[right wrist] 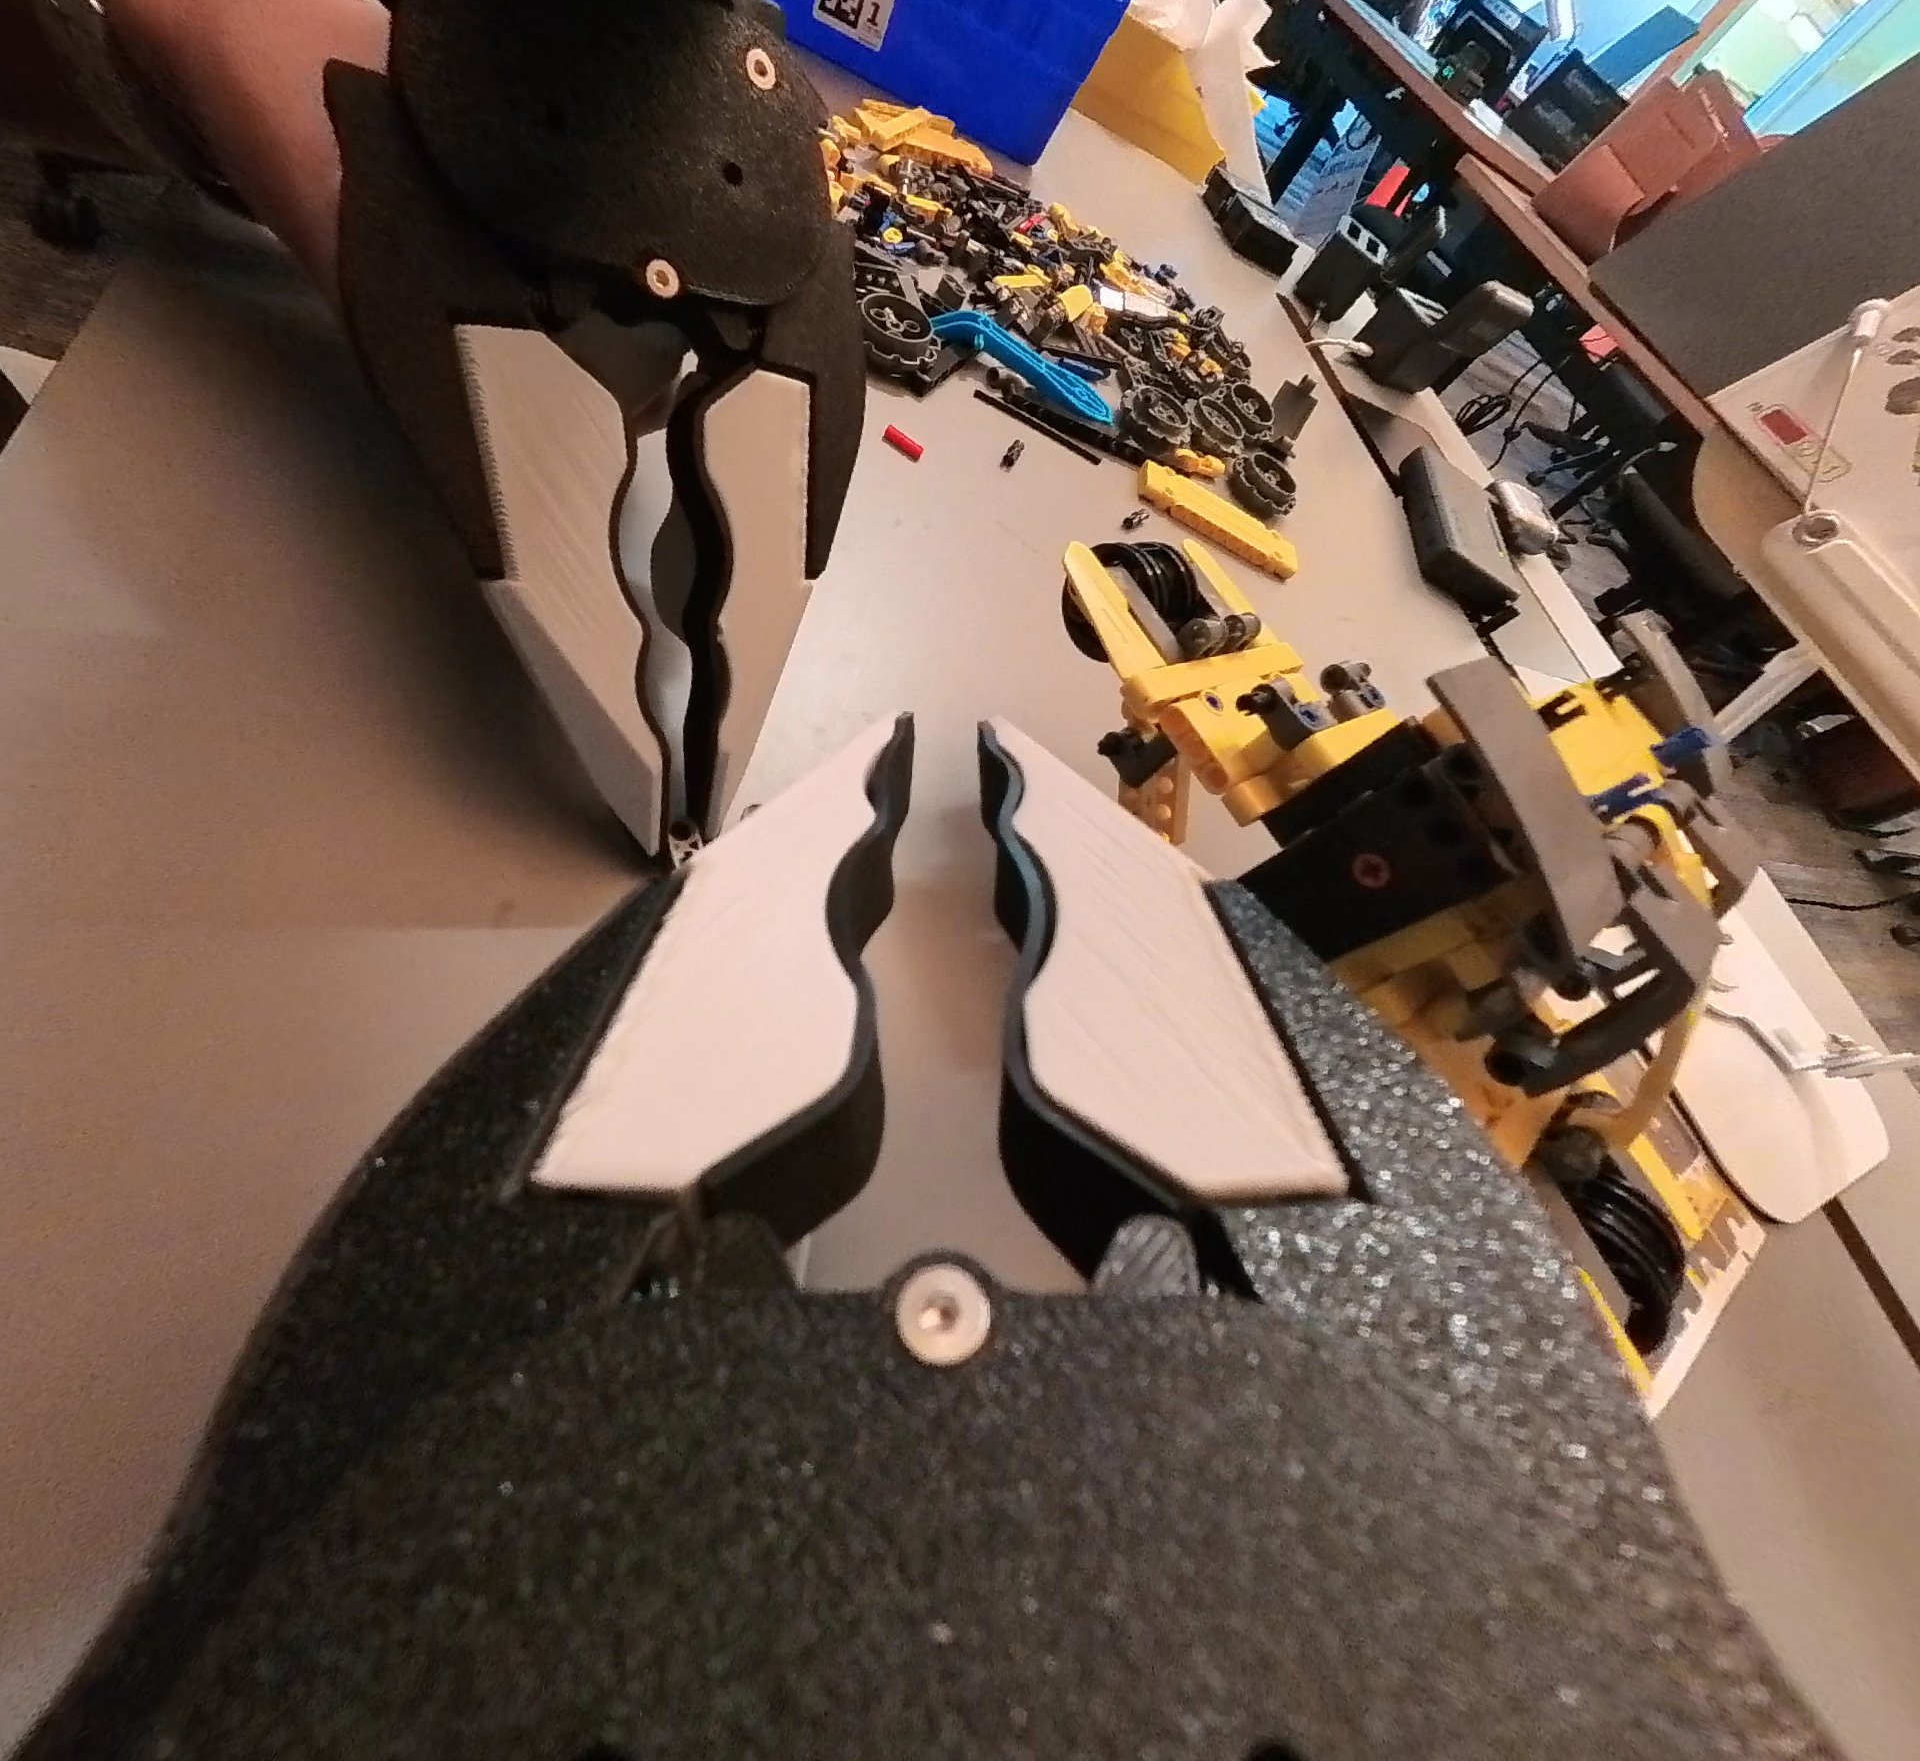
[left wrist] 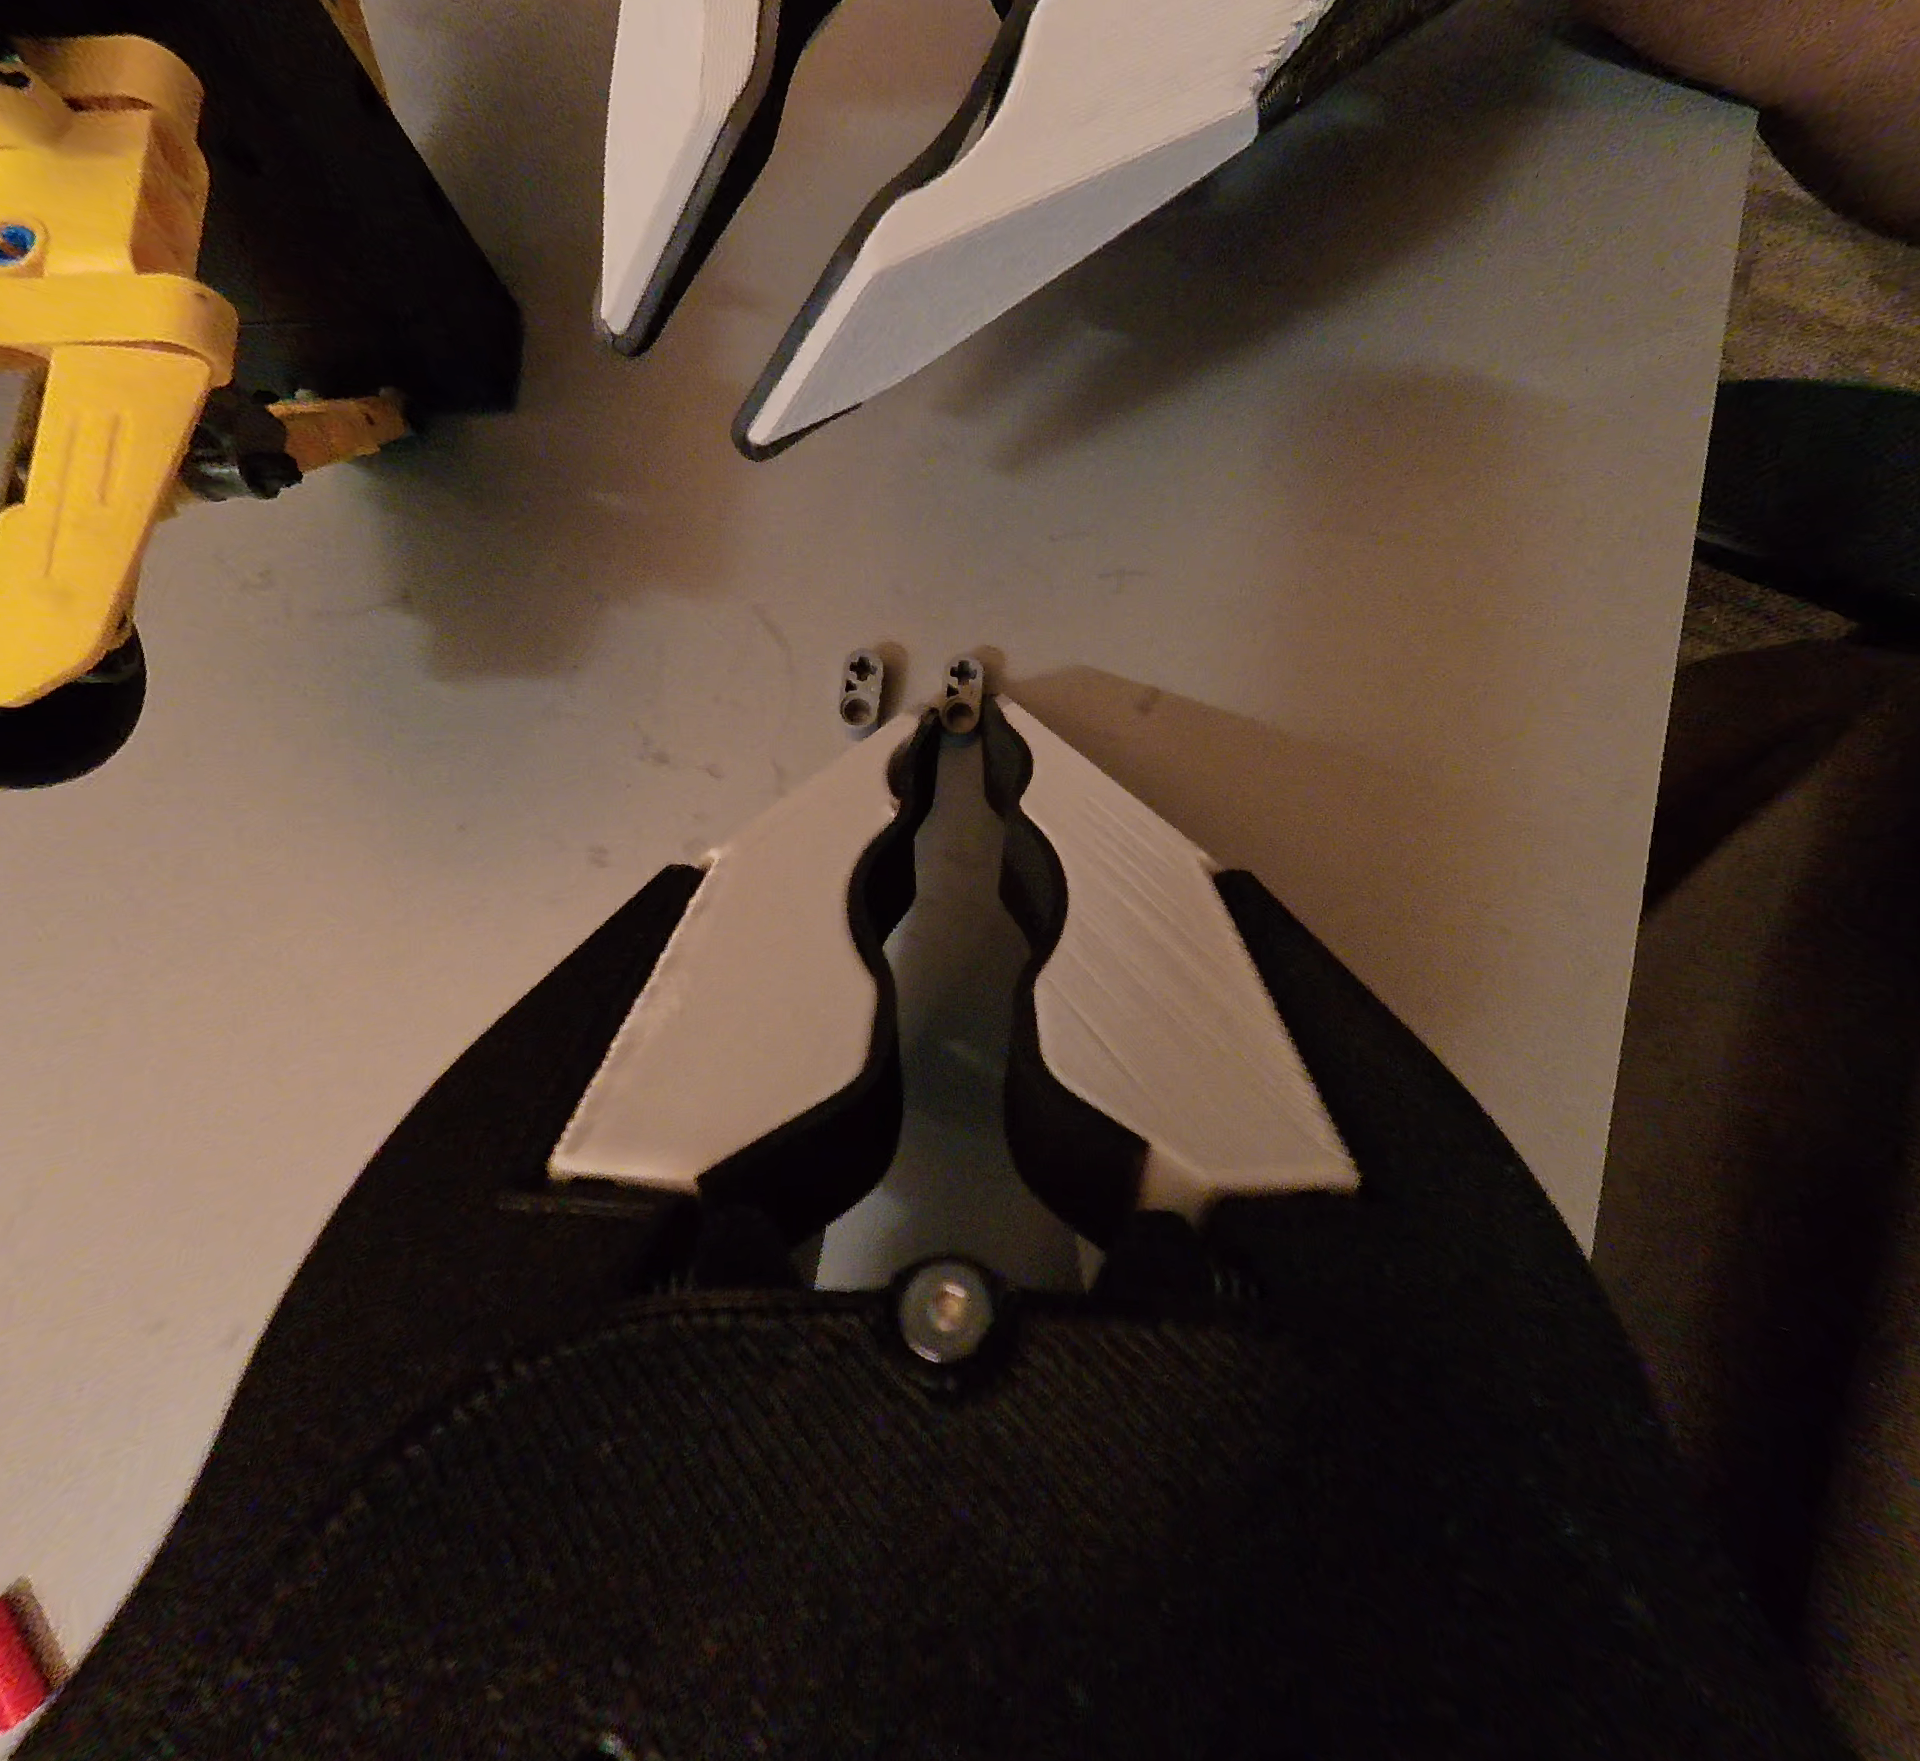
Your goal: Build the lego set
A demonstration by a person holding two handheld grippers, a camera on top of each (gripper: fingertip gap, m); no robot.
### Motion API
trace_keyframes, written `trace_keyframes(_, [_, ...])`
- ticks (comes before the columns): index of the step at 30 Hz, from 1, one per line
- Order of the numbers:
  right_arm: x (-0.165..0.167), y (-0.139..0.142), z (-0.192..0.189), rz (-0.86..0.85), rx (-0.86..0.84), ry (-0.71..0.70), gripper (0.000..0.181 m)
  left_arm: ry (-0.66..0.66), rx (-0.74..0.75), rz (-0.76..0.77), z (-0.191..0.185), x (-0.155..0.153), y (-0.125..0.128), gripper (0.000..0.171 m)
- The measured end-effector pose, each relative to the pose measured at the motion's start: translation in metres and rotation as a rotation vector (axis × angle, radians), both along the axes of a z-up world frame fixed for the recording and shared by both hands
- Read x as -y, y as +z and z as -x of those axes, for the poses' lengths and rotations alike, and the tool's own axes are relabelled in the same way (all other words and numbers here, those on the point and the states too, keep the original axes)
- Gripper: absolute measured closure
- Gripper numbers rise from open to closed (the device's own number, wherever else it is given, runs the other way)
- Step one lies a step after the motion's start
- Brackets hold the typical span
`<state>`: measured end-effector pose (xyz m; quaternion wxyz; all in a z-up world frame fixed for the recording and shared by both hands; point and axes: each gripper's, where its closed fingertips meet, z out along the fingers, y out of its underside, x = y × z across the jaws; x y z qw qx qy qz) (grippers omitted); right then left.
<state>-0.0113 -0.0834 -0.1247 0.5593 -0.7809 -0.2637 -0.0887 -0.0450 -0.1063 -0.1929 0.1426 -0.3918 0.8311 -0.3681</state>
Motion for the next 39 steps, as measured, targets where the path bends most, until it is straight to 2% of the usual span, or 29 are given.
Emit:
trace_keyframes(6, [0.0,0.002,0.001,-0.008,-0.033,0.008,0.169,-0.008,0.0,0.009,0.001,0.001,0.001,0.162])
trace_keyframes(12, [0.004,0.026,0.0,-0.086,-0.247,0.045,0.168,-0.013,0.011,0.062,0.005,-0.001,0.012,0.16])
trace_keyframes(17, [0.007,0.04,-0.006,-0.137,-0.377,0.054,0.167,-0.053,0.094,0.165,0.009,-0.011,0.048,0.161])
trace_keyframes(19, [0.007,0.039,-0.007,-0.128,-0.412,0.058,0.165,-0.037,0.159,0.22,0.002,-0.022,0.068,0.16])
trace_keyframes(21, [0.004,0.032,-0.007,-0.094,-0.443,0.056,0.159,-0.018,0.209,0.235,-0.009,-0.036,0.077,0.155])
trace_keyframes(24, [-0.001,0.019,-0.002,-0.03,-0.472,0.067,0.153,-0.03,0.2,0.205,-0.02,-0.05,0.074,0.152])
trace_keyframes(28, [-0.002,0.018,-0.005,-0.023,-0.476,0.055,0.152,-0.079,0.261,0.248,-0.027,-0.05,0.079,0.153])
trace_keyframes(31, [-0.002,0.021,-0.009,-0.041,-0.496,0.042,0.152,-0.058,0.25,0.344,-0.026,-0.05,0.078,0.153])
trace_keyframes(35, [-0.002,0.022,-0.014,-0.029,-0.564,0.046,0.152,0.012,0.256,0.313,-0.026,-0.07,0.067,0.153])
trace_keyframes(39, [-0.001,0.024,-0.014,-0.029,-0.592,0.066,0.146,0.023,0.233,0.415,-0.028,-0.071,0.074,0.151])
